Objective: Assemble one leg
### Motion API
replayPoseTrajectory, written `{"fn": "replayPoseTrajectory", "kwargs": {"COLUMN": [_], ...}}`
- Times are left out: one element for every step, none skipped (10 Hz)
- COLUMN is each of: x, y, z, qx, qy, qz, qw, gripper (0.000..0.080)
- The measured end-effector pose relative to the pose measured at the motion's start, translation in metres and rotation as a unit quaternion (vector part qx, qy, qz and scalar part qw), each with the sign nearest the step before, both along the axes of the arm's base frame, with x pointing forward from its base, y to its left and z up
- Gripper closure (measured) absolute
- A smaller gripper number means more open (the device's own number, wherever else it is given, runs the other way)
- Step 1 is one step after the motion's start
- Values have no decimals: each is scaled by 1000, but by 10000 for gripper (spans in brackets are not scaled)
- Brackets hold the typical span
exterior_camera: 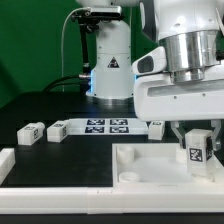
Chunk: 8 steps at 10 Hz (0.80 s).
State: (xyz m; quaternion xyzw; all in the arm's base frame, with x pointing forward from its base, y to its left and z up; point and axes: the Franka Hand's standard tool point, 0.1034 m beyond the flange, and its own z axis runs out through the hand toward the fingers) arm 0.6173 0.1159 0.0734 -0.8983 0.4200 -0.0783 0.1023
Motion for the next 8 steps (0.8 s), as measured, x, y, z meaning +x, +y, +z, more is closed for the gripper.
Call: {"fn": "replayPoseTrajectory", "kwargs": {"x": [0, -1, -2, -2, -3, -3, -3, -3], "y": [1, 4, 6, 8, 8, 8, 9, 10], "z": [0, 0, -1, 0, -1, -1, -1, -1], "qx": [10, 28, 50, 59, 60, 53, 50, 37], "qy": [4, 12, 21, 25, 25, 22, 20, 13], "qz": [-35, -98, -162, -190, -191, -161, -151, -93], "qw": [999, 995, 985, 980, 980, 985, 987, 995], "gripper": [506, 506, 506, 506, 506, 506, 392, 254]}}
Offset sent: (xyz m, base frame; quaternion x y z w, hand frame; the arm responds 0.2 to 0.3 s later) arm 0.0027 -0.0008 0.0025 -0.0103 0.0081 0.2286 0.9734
